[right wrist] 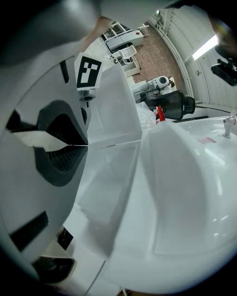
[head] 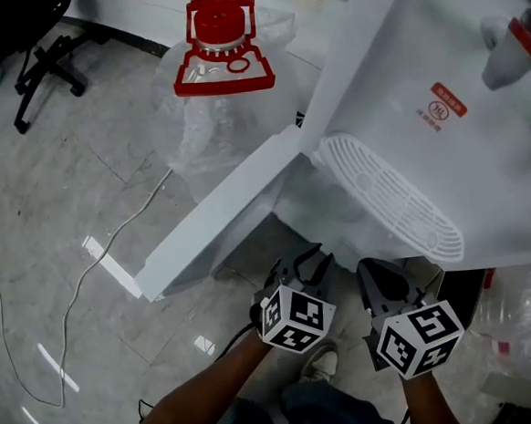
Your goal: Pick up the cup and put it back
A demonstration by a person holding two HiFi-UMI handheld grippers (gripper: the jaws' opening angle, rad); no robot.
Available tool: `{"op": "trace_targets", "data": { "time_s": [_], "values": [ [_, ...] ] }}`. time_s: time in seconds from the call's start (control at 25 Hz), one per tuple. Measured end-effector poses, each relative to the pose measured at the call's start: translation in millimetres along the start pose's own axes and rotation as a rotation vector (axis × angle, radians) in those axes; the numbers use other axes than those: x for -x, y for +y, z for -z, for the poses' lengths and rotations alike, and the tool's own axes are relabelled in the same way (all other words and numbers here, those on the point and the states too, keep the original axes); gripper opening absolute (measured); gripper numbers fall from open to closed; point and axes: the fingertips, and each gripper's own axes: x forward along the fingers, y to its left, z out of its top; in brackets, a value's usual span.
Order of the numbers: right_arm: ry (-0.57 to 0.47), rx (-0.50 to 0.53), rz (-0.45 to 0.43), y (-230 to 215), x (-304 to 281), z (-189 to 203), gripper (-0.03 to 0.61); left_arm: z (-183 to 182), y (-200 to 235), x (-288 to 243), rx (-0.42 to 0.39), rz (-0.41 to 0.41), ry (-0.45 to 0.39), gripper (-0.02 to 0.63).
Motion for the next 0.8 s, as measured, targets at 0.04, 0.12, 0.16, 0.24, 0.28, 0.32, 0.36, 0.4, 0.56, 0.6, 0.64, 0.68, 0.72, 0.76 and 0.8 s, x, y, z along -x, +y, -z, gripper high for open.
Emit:
{"op": "trace_targets", "data": {
  "time_s": [0.04, 0.12, 0.16, 0.24, 0.28, 0.32, 0.36, 0.4, 0.56, 0.6, 0.64, 0.68, 0.72, 0.76, 0.8],
  "values": [
    [0.003, -0.002, -0.002, 6, 6, -7, 0.021, -8, -1, 12, 0.002, -0.002, -0.003, 0.105],
    [0.008, -0.010, -0.012, 20, 21, -21, 0.021, -25, -3, 36, 0.004, -0.006, -0.007, 0.090],
    [0.009, -0.014, -0.018, 28, 29, -28, 0.021, -33, -5, 49, 0.003, -0.008, -0.008, 0.082],
    [0.013, -0.021, -0.028, 44, 44, -42, 0.021, -50, -6, 74, 0.003, -0.013, -0.005, 0.068],
    [0.016, -0.024, -0.033, 52, 51, -49, 0.021, -59, -6, 86, 0.006, -0.015, -0.001, 0.064],
    [0.021, -0.027, -0.038, 60, 60, -56, 0.021, -67, -7, 99, 0.010, -0.017, 0.003, 0.060],
    [0.025, -0.030, -0.042, 68, 69, -63, 0.021, -76, -8, 112, 0.015, -0.020, 0.007, 0.056],
    [0.027, -0.030, -0.046, 76, 79, -72, 0.021, -86, -8, 124, 0.019, -0.022, 0.008, 0.052],
    [0.025, -0.023, -0.062, 104, 115, -112, 0.021, -136, -11, 175, 0.011, -0.033, 0.000, 0.043],
    [0.023, -0.020, -0.066, 111, 124, -122, 0.021, -149, -12, 188, 0.010, -0.036, -0.002, 0.041],
    [0.022, -0.017, -0.067, 118, 132, -131, 0.021, -162, -12, 201, 0.013, -0.039, -0.005, 0.039],
    [0.020, -0.012, -0.067, 125, 142, -141, 0.021, -175, -13, 214, 0.017, -0.042, -0.008, 0.037],
    [0.017, -0.005, -0.065, 131, 152, -152, 0.021, -188, -13, 227, 0.023, -0.046, -0.012, 0.034],
    [0.016, 0.004, -0.064, 137, 163, -162, 0.021, -202, -15, 240, 0.029, -0.050, -0.015, 0.030],
    [0.016, 0.013, -0.064, 144, 175, -173, 0.021, -216, -17, 253, 0.034, -0.054, -0.017, 0.026]
  ]
}}
